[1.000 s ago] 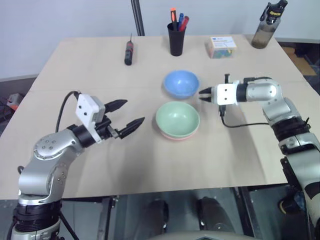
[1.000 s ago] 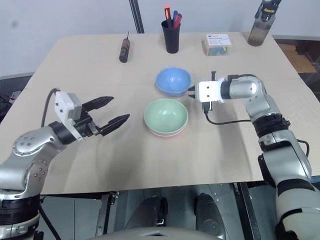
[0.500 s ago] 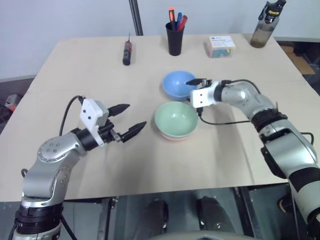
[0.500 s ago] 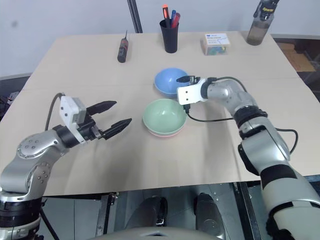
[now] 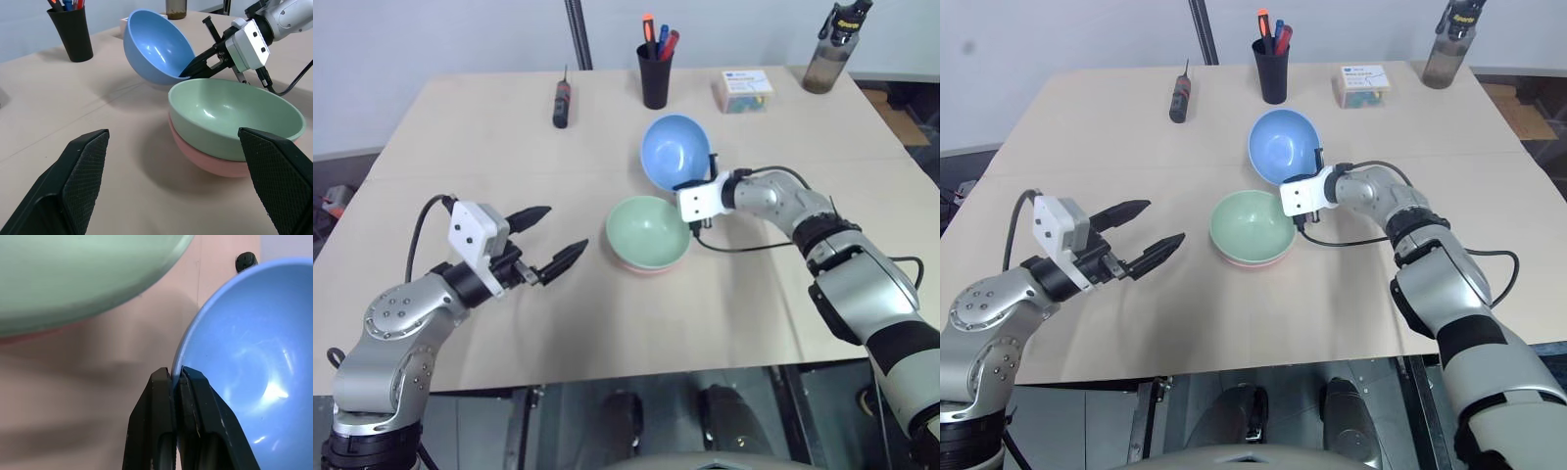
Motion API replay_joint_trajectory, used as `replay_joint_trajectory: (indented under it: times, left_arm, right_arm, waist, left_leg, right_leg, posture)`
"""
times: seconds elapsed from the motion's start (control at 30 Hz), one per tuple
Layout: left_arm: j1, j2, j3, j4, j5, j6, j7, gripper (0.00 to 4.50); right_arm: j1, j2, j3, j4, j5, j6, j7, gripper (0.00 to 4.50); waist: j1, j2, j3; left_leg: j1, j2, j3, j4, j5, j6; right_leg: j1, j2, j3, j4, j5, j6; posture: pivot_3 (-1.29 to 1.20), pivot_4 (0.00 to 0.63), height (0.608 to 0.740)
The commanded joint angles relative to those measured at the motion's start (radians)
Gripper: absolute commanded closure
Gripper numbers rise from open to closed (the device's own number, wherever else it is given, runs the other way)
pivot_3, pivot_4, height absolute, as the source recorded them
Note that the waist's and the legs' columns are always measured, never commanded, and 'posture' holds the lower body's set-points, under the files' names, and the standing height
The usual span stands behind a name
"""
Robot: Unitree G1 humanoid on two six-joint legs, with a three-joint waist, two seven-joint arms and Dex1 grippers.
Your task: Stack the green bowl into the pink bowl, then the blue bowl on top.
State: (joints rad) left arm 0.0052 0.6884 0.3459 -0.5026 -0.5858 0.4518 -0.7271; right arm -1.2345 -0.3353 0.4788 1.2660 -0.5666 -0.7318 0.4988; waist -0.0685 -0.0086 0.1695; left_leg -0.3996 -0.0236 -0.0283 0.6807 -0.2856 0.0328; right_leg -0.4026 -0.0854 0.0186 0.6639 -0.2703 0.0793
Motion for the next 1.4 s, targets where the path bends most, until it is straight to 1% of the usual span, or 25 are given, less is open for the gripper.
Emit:
replay_joint_trajectory:
  times: [0.03, 0.07, 0.13, 0.2, 0.27, 0.33, 0.43, 0.53, 0.63, 0.7, 0.73, 0.77, 0.87, 0.93, 1.03, 1.07, 1.13, 1.2, 1.27, 1.4]
  left_arm:
    - [0.01, 0.026, 0.046, -0.033, -0.036, -0.028, -0.046, 0.03]
    - [0.013, 0.03, 0.053, -0.028, -0.04, -0.032, -0.058, 0.03]
    - [0.028, 0.04, 0.074, -0.019, -0.053, -0.048, -0.098, 0.03]
    - [0.059, 0.05, 0.124, -0.017, -0.101, -0.05, -0.155, 0.03]
    - [0.105, 0.059, 0.19, 0.002, -0.118, -0.088, -0.218, 0.03]
    - [0.135, 0.064, 0.253, 0.043, -0.156, -0.116, -0.291, 0.03]
    - [0.181, 0.112, 0.322, 0.107, -0.23, -0.084, -0.424, 0.03]
    - [0.184, 0.143, 0.328, 0.145, -0.249, -0.069, -0.466, 0.03]
    - [0.156, 0.145, 0.295, 0.145, -0.252, -0.064, -0.459, 0.03]
    - [0.143, 0.142, 0.266, 0.133, -0.244, -0.062, -0.449, 0.03]
    - [0.142, 0.143, 0.255, 0.124, -0.244, -0.056, -0.446, 0.03]
    - [0.142, 0.145, 0.243, 0.11, -0.24, -0.054, -0.444, 0.03]
    - [0.147, 0.157, 0.215, 0.076, -0.224, -0.044, -0.429, 0.03]
    - [0.141, 0.155, 0.205, 0.072, -0.209, -0.036, -0.399, 0.03]
    - [0.13, 0.155, 0.2, 0.087, -0.194, -0.015, -0.346, 0.03]
    - [0.132, 0.159, 0.202, 0.089, -0.192, -0.012, -0.345, 0.03]
    - [0.143, 0.175, 0.199, 0.09, -0.163, -0.014, -0.349, 0.03]
    - [0.135, 0.185, 0.193, 0.095, -0.135, -0.006, -0.322, 0.03]
    - [0.128, 0.196, 0.183, 0.103, -0.117, 0.008, -0.306, 0.03]
    - [0.115, 0.21, 0.165, 0.118, -0.116, 0.02, -0.321, 0.03]
  right_arm:
    - [-0.029, -0.037, -0.144, -0.087, 0.221, -0.006, 0.25, 4.48]
    - [-0.019, -0.045, -0.176, -0.122, 0.285, 0.01, 0.338, 4.48]
    - [0.027, -0.084, -0.22, -0.265, 0.42, 0.077, 0.528, 4.48]
    - [0.119, -0.146, -0.247, -0.537, 0.58, 0.257, 0.703, 4.48]
    - [0.221, -0.215, -0.261, -0.831, 0.712, 0.471, 0.802, 4.48]
    - [0.296, -0.267, -0.265, -1.044, 0.784, 0.632, 0.83, 4.48]
    - [0.374, -0.31, -0.257, -1.266, 0.846, 0.812, 0.834, 4.48]
    - [0.425, -0.29, -0.237, -1.385, 0.864, 0.927, 0.786, 3.52]
    - [0.46, -0.257, -0.215, -1.423, 0.842, 0.958, 0.747, 2.11]
    - [0.479, -0.237, -0.219, -1.427, 0.809, 0.94, 0.695, 1.24]
    - [0.488, -0.228, -0.229, -1.426, 0.786, 0.924, 0.655, 1.14]
    - [0.503, -0.23, -0.245, -1.429, 0.77, 0.913, 0.626, 0.52]
    - [0.554, -0.261, -0.3, -1.451, 0.76, 0.914, 0.573, 0.52]
    - [0.606, -0.279, -0.368, -1.472, 0.808, 0.973, 0.539, 0.52]
    - [0.721, -0.386, -0.464, -1.525, 0.878, 1.079, 0.575, 0.52]
    - [0.755, -0.408, -0.499, -1.544, 0.906, 1.106, 0.571, 0.01]
    - [0.814, -0.444, -0.561, -1.585, 0.957, 1.157, 0.561, 0.01]
    - [0.874, -0.469, -0.636, -1.616, 0.972, 1.175, 0.53, 0.01]
    - [0.947, -0.507, -0.707, -1.663, 1.01, 1.214, 0.537, 0.01]
    - [1.049, -0.545, -0.791, -1.736, 1.057, 1.263, 0.526, 0.01]
  waist:
    - [0.0, 0.0, 0.0]
    - [0.0, 0.0, 0.0]
    - [0.0, 0.0, 0.0]
    - [0.003, 0.0, 0.0]
    - [0.009, 0.0, 0.0]
    - [0.015, 0.001, 0.0]
    - [0.018, 0.001, 0.001]
    - [0.027, 0.001, 0.0]
    - [0.034, 0.0, 0.0]
    - [0.039, 0.0, 0.0]
    - [0.039, 0.0, 0.0]
    - [0.039, 0.0, 0.0]
    - [0.04, 0.0, 0.0]
    - [0.042, 0.0, 0.0]
    - [0.056, 0.0, 0.0]
    - [0.057, 0.0, 0.0]
    - [0.055, 0.0, 0.0]
    - [0.052, 0.001, 0.0]
    - [0.054, 0.001, 0.0]
    - [0.057, 0.0, 0.0]
  left_leg:
    - [0.0, 0.0, 0.0, 0.0, 0.0, 0.0]
    - [0.0, 0.0, 0.0, 0.0, 0.0, 0.0]
    - [0.0, 0.0, 0.0, 0.0, 0.0, 0.0]
    - [0.0, 0.001, -0.001, -0.001, 0.0, 0.0]
    - [-0.001, 0.001, -0.002, -0.001, 0.0, 0.0]
    - [-0.002, 0.002, -0.002, -0.003, 0.0, 0.0]
    - [-0.002, 0.002, -0.001, -0.003, 0.0, 0.0]
    - [0.0, 0.003, -0.001, -0.003, 0.0, 0.0]
    - [0.001, 0.002, -0.001, -0.003, 0.0, 0.0]
    - [0.001, 0.001, -0.002, -0.003, 0.0, 0.0]
    - [0.0, 0.001, -0.002, -0.003, 0.0, 0.0]
    - [0.0, 0.001, -0.002, -0.003, 0.0, 0.0]
    - [-0.001, 0.0, -0.002, -0.003, 0.0, 0.0]
    - [-0.001, 0.0, -0.002, -0.003, 0.0, 0.0]
    - [-0.001, 0.001, -0.002, -0.004, 0.0, 0.0]
    - [-0.001, 0.0, -0.002, -0.004, 0.0, 0.0]
    - [-0.001, 0.001, -0.002, -0.004, 0.0, 0.001]
    - [-0.001, 0.002, -0.001, -0.004, 0.0, 0.001]
    - [0.0, 0.002, 0.0, -0.004, -0.001, 0.002]
    - [0.0, 0.002, 0.0, -0.004, -0.001, 0.002]
  right_leg:
    - [0.0, 0.0, 0.0, 0.0, 0.0, 0.0]
    - [0.0, 0.0, 0.0, 0.0, 0.0, 0.0]
    - [0.0, 0.0, 0.0, 0.0, 0.0, 0.0]
    - [0.0, 0.0, 0.0, -0.001, 0.0, 0.0]
    - [0.0, -0.002, -0.002, -0.002, 0.0, 0.0]
    - [0.0, -0.005, -0.002, -0.003, 0.0, 0.0]
    - [-0.002, -0.005, -0.001, -0.002, 0.0, 0.0]
    - [0.0, -0.005, -0.001, -0.002, 0.0, -0.001]
    - [0.0, -0.006, -0.002, -0.002, 0.001, -0.001]
    - [0.0, -0.007, -0.003, -0.002, 0.001, -0.002]
    - [0.0, -0.007, -0.003, -0.002, 0.001, -0.002]
    - [0.0, -0.007, -0.003, -0.002, 0.001, -0.002]
    - [-0.001, -0.007, -0.003, -0.002, 0.001, -0.002]
    - [-0.001, -0.007, -0.003, -0.003, 0.001, -0.002]
    - [0.0, -0.006, -0.003, -0.003, 0.001, -0.002]
    - [0.0, -0.005, -0.003, -0.003, 0.001, -0.002]
    - [0.0, -0.005, -0.003, -0.003, 0.001, -0.002]
    - [0.0, -0.005, -0.001, -0.003, 0.001, -0.002]
    - [0.0, -0.004, -0.001, -0.002, 0.001, -0.002]
    - [0.001, -0.002, -0.001, -0.003, 0.001, -0.002]
  posture:
    - [0.0, 0.15, 0.74]
    - [0.0, 0.15, 0.74]
    - [0.0, 0.15, 0.74]
    - [0.0, 0.15, 0.74]
    - [0.0, 0.15, 0.74]
    - [0.0, 0.15, 0.74]
    - [0.0, 0.15, 0.74]
    - [0.0, 0.15, 0.74]
    - [0.0, 0.15, 0.74]
    - [0.0, 0.15, 0.74]
    - [0.0, 0.15, 0.74]
    - [0.0, 0.15, 0.74]
    - [0.0, 0.15, 0.74]
    - [0.0, 0.15, 0.74]
    - [0.0, 0.15, 0.74]
    - [0.0, 0.15, 0.74]
    - [0.0, 0.15, 0.74]
    - [0.0, 0.15, 0.74]
    - [0.0, 0.15, 0.74]
    - [0.0, 0.15, 0.74]
